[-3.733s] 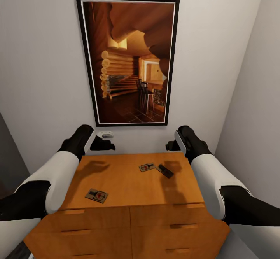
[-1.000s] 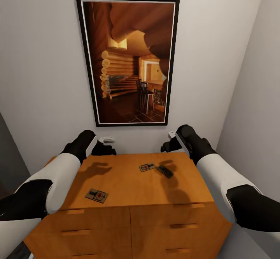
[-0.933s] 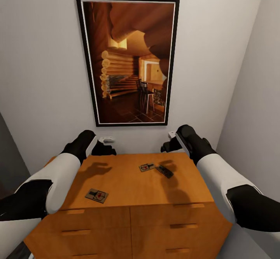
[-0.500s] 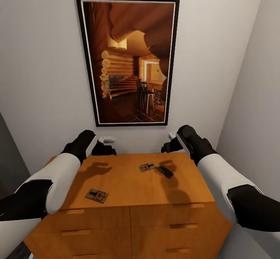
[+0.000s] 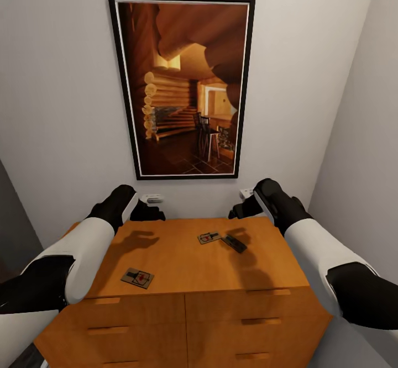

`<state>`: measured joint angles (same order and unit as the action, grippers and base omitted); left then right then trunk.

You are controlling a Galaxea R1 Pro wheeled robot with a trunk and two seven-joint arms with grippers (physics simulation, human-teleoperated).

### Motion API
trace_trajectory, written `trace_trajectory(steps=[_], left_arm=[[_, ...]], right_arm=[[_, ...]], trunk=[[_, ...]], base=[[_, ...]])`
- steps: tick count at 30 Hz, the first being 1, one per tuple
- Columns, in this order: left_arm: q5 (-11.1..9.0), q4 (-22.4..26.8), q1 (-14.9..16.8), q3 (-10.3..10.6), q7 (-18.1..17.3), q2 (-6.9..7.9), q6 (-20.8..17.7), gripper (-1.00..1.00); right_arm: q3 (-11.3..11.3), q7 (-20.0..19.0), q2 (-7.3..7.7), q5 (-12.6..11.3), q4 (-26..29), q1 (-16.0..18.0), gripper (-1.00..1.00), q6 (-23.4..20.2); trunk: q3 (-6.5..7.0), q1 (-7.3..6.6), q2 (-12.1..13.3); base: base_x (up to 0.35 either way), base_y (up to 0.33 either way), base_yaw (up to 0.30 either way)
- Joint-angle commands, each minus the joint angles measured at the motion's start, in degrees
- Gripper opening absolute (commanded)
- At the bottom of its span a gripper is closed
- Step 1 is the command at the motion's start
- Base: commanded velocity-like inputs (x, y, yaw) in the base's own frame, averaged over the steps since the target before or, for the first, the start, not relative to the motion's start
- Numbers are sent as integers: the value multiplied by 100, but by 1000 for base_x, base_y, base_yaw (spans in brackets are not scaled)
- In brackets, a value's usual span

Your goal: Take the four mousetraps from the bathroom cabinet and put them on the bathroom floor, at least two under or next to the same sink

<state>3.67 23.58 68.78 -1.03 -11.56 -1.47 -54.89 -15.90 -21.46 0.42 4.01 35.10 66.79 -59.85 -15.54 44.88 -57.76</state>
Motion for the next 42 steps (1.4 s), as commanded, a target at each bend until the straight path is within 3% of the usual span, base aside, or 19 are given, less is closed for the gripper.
trace_trajectory(steps=[1,9,15,27,36,42], left_arm=[[41,6,4,-11,-30,-2,-22,100],[38,6,4,-13,-30,-4,-22,100],[40,6,4,-16,-30,-3,-22,100],[72,40,4,-12,-43,-12,-22,100],[103,43,4,-11,-29,-107,-25,100],[111,42,4,-11,-23,-146,-29,100]], right_arm=[[-78,-137,33,48,6,6,100,-15],[-665,-858,157,83,17,7,100,-15],[-867,-1141,189,97,19,9,100,-15],[-921,-1217,324,100,15,5,100,-15],[-922,-1217,375,109,11,7,100,-15],[-897,-1209,519,85,3,9,100,-15]], trunk=[[-8,1,-6],[-8,1,-6],[-8,1,-6],[-8,1,-6],[-8,1,-6],[-8,1,-6]], base=[[0,0,0],[0,0,0],[0,0,0],[0,0,0],[0,0,0],[0,0,0]])
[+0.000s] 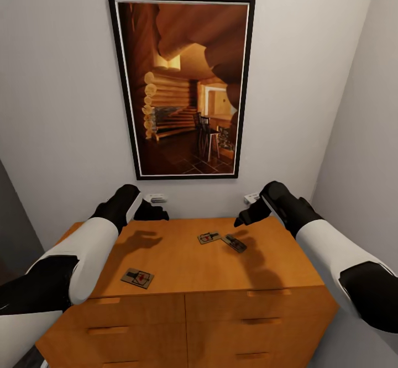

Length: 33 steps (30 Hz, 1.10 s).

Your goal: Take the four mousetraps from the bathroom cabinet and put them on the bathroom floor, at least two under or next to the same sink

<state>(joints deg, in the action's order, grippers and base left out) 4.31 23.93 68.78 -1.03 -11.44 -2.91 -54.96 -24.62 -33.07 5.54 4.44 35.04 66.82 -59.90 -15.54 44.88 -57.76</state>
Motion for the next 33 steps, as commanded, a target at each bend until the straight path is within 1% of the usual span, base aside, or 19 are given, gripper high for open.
trace_trajectory(steps=[1,5,10,19,33], left_arm=[[47,6,4,-11,-35,-5,-22,100],[42,6,4,-11,-34,-13,-17,100],[33,6,4,-11,-34,-16,-15,100],[23,6,4,-11,-34,-19,-15,100],[18,6,4,-11,-33,-23,-15,100]], right_arm=[[-20,-46,33,37,7,6,100,-10],[-4,-44,102,28,4,6,100,-10],[10,-42,133,24,3,6,100,-10],[10,-36,134,22,3,6,100,-10],[9,-18,96,22,2,6,100,-10]], trunk=[[-8,1,-6],[-8,1,-6],[-8,1,-6],[-8,1,-6],[-8,1,-6]], base=[[0,0,0],[0,0,0],[0,0,0],[0,0,0],[0,0,0]])
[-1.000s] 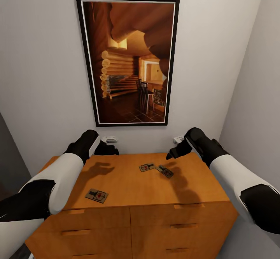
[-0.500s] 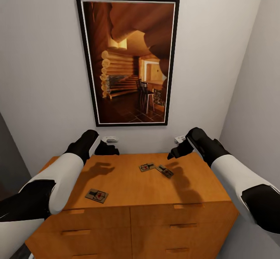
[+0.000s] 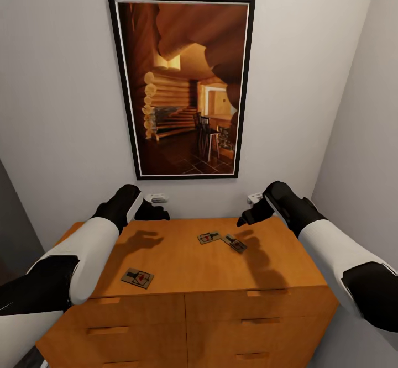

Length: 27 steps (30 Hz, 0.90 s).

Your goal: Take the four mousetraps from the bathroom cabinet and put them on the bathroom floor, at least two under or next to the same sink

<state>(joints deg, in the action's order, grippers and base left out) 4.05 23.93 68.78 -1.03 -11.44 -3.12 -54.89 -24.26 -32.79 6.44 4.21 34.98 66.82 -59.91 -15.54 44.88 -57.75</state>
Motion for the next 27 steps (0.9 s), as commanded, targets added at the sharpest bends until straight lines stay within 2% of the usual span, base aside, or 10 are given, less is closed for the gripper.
trace_trajectory(steps=[1,7,13,17,27], left_arm=[[44,6,4,-11,-33,-3,-22,100],[40,3,4,-11,-33,-3,-22,100],[49,-1,4,-11,-33,-4,-22,100],[53,2,4,-11,-31,-4,-22,100],[59,-2,4,-11,-27,-4,-22,100]], right_arm=[[-26,-40,5,45,8,6,100,-9],[-26,-3,-7,47,-40,6,100,-9],[-26,90,-29,60,-475,8,100,-9],[-26,185,-90,67,-707,17,100,-9],[-26,538,-253,64,-871,49,100,-9]], trunk=[[-8,1,-6],[-8,1,-6],[-8,1,-6],[-8,1,-6],[-8,1,-6]], base=[[0,0,0],[0,0,0],[0,0,0],[0,0,0],[0,0,0]])
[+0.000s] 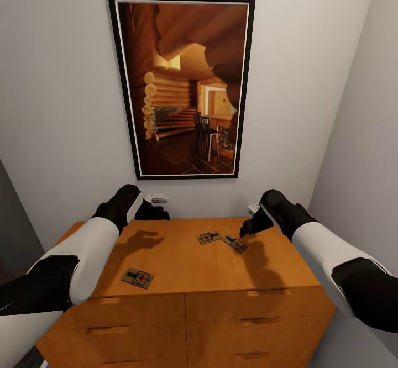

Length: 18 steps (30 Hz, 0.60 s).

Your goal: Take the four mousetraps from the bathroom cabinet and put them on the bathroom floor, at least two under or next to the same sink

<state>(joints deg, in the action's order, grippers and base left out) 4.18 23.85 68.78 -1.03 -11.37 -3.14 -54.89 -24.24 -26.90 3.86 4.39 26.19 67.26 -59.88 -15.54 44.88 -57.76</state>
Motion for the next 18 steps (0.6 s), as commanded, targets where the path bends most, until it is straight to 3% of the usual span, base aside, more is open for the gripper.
trace_trajectory(steps=[1,18], left_arm=[[46,6,4,-11,-36,-2,-22,100],[50,6,4,-11,-37,0,-22,100]], right_arm=[[-28,-32,-1,46,4,7,100,-12],[-10,42,-33,20,43,15,100,-12]], trunk=[[-8,1,-6],[-8,1,-6]], base=[[0,0,0],[0,0,0]])
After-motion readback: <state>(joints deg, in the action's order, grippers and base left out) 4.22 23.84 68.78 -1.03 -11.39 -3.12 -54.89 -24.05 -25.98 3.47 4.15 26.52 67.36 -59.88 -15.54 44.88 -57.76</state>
